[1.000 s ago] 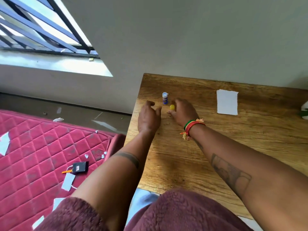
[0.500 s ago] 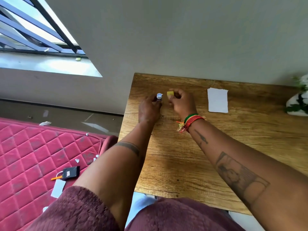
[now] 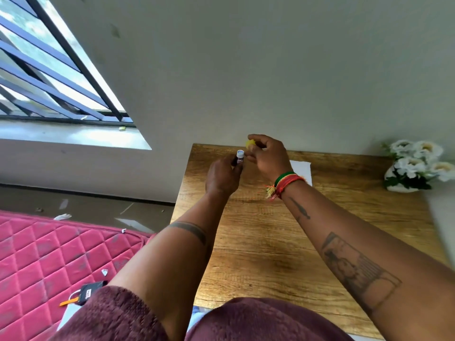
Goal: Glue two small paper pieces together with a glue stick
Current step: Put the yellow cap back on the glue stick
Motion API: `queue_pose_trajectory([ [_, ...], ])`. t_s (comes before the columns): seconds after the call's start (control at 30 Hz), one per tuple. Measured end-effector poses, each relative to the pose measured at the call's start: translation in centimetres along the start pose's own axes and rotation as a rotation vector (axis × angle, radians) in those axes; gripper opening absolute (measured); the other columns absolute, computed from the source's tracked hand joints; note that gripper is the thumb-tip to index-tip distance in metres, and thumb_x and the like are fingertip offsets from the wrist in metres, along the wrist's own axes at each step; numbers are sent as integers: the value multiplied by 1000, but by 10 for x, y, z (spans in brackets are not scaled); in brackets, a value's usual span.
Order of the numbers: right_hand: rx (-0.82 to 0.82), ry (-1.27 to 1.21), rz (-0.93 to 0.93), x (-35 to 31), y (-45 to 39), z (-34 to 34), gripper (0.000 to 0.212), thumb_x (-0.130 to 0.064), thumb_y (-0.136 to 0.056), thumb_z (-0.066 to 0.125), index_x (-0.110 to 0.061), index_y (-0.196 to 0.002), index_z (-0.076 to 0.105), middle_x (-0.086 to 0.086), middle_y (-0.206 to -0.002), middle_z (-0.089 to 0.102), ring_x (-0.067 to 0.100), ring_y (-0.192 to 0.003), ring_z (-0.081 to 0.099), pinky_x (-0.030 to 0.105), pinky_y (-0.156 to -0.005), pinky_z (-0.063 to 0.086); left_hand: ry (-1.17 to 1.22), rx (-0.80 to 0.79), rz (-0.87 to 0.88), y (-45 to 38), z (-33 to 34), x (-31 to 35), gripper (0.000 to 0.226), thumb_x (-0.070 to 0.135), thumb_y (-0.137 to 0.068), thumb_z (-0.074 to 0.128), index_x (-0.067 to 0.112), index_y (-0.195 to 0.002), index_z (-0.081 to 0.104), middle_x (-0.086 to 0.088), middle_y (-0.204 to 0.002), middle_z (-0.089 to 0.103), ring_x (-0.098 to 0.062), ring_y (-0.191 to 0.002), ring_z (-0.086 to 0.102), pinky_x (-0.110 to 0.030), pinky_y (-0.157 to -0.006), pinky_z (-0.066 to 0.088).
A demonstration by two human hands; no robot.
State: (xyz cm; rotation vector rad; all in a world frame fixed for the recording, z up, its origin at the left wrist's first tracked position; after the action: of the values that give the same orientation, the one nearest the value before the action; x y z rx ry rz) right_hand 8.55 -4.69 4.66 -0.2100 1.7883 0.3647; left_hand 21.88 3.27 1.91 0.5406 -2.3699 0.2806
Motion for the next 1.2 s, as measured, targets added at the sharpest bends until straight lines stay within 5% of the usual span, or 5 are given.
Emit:
queue_pose_trajectory([
  [0.33,-12,-253,132,7,22,-29,28,0,-101,51,-6,-124,66,18,-113,70,18,-89,74,25,-75,61,-14,10,118,9,-2,42,20,34,-99,60,20,-106,72,-1,-97,73,-23,-85,67,-40,-70,55],
  [0.63,-61,355,-77,-17,30,-40,35,-8,-97,58,-17,-130,66,9,-132,64,28,-113,66,44,-98,55,-203,-16,260,16,2,59,25,39,-100,54,22,-107,71,-6,-96,69,-31,-87,65,-44,-74,55],
  [0.83,-94,660,-205,-29,36,-41,40,-10,-96,58,-17,-135,63,12,-128,61,30,-117,60,37,-103,47,-224,-44,305,19,6,68,27,38,-101,53,19,-110,70,-10,-99,69,-34,-90,66,-46,-76,55],
  [1.2,-116,843,-318,-38,38,-43,38,-13,-97,59,-17,-135,61,9,-126,63,29,-114,60,38,-98,48,-205,-63,311,18,7,78,22,33,-101,57,17,-110,70,-9,-102,70,-32,-93,65,-43,-77,53],
])
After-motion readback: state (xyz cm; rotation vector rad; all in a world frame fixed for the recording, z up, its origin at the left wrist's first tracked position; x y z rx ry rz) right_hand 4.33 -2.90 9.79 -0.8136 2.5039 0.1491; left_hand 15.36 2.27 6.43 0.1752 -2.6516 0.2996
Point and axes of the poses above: each hand's wrist, its own y-axis away from the middle knuckle, its own z-axis out of the palm, x = y × z, the point moved 8 cm from there along -y, towards the middle knuckle
